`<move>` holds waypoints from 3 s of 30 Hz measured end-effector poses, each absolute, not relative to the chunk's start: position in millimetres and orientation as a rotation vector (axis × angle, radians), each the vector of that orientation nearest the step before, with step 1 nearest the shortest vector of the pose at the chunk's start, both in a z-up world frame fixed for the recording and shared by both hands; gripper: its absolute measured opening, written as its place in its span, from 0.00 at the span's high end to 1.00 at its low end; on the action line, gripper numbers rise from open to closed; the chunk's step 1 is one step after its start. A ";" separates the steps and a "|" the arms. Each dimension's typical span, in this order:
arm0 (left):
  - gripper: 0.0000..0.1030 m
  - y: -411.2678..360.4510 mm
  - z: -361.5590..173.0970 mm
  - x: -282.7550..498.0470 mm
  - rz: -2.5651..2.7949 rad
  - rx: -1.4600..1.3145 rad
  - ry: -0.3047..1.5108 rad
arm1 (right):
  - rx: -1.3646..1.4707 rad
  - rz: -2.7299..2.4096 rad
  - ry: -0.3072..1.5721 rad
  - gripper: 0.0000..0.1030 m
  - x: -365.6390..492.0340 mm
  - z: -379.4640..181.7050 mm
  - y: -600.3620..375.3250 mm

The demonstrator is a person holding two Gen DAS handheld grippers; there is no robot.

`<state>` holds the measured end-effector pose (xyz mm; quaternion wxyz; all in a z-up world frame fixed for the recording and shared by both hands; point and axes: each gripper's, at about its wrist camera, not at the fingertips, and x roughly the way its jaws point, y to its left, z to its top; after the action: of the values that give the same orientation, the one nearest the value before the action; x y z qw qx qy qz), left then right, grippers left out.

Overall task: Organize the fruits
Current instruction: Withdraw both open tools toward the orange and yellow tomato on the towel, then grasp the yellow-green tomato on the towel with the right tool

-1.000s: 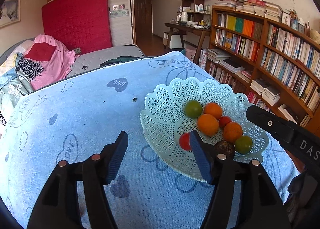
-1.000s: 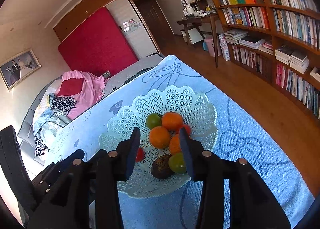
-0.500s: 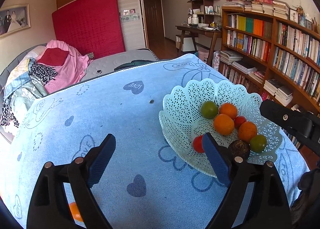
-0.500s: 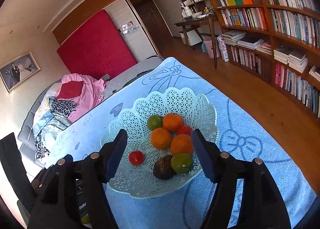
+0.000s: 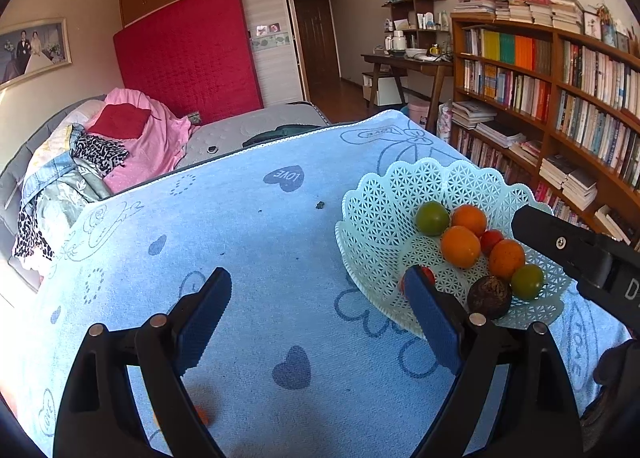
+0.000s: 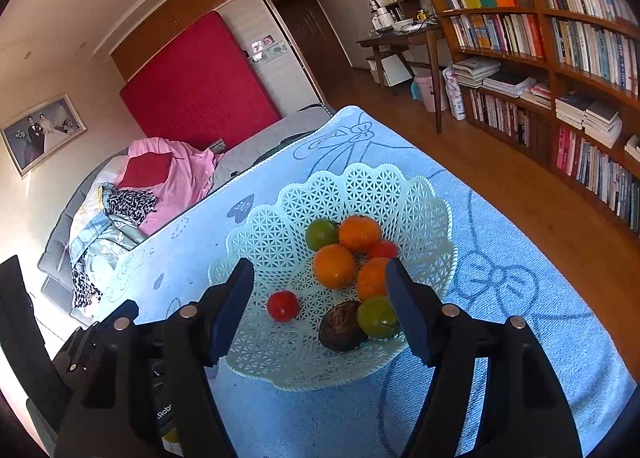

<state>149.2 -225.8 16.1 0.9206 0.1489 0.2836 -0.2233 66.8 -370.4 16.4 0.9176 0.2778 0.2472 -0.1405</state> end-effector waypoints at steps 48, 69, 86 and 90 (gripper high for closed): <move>0.15 -79.0 16.2 164.5 -0.245 0.198 0.694 | 0.331 0.002 0.620 0.32 90.5 9.9 -261.0; 0.15 -39.3 0.5 161.0 -0.183 0.186 0.733 | 0.202 0.238 0.727 0.32 99.0 -12.7 -198.0; 0.15 -33.3 -3.4 163.8 -0.170 0.177 0.747 | 0.079 0.348 0.832 0.62 102.1 -42.6 -155.3; 0.15 -32.7 -4.1 163.5 -0.169 0.174 0.750 | 0.056 0.354 0.853 0.70 103.6 -48.7 -150.2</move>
<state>163.5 -32.7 -4.1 0.9234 0.0848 0.3652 -0.0825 103.6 -150.2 -48.7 0.8949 0.0272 0.4115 0.1706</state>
